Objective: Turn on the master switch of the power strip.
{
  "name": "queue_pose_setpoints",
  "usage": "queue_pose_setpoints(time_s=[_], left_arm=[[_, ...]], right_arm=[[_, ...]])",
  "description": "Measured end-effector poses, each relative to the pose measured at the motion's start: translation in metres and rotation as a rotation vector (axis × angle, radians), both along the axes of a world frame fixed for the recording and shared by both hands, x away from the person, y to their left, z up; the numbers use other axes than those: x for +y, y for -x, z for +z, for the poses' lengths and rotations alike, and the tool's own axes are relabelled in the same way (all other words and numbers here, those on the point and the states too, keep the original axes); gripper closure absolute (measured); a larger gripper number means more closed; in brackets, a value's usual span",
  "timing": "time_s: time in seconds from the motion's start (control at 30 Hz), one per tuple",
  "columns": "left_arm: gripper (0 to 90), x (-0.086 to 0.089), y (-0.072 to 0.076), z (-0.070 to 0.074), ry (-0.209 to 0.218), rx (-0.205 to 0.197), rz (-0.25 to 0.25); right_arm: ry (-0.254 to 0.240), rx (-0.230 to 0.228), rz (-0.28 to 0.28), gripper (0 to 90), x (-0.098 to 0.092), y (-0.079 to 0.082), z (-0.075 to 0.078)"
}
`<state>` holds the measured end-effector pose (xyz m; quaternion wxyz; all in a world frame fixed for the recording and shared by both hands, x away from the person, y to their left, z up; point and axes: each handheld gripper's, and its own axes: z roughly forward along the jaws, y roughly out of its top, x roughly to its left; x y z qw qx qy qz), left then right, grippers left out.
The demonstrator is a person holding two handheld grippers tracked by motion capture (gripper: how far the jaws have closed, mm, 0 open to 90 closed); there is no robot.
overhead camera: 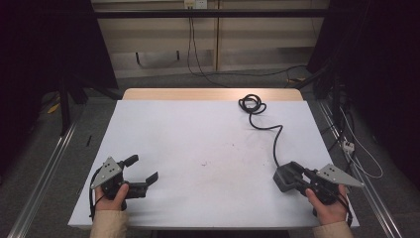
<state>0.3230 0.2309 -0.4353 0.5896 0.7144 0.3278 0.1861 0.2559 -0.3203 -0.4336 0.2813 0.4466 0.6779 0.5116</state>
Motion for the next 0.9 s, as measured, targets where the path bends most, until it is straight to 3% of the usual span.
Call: queue_pose_setpoints(time_s=[0.4, 0.9], left_arm=[[2.1, 0.0, 0.0, 0.0, -0.001, 0.001, 0.001], [2.1, 0.0, 0.0, 0.0, 0.001, 0.001, 0.004]], right_arm=[[-0.004, 0.021, 0.01, 80.5, -0.007, 0.001, 0.002], [-0.008, 0.035, 0.034, 87.5, -0.012, 0.002, 0.003]])
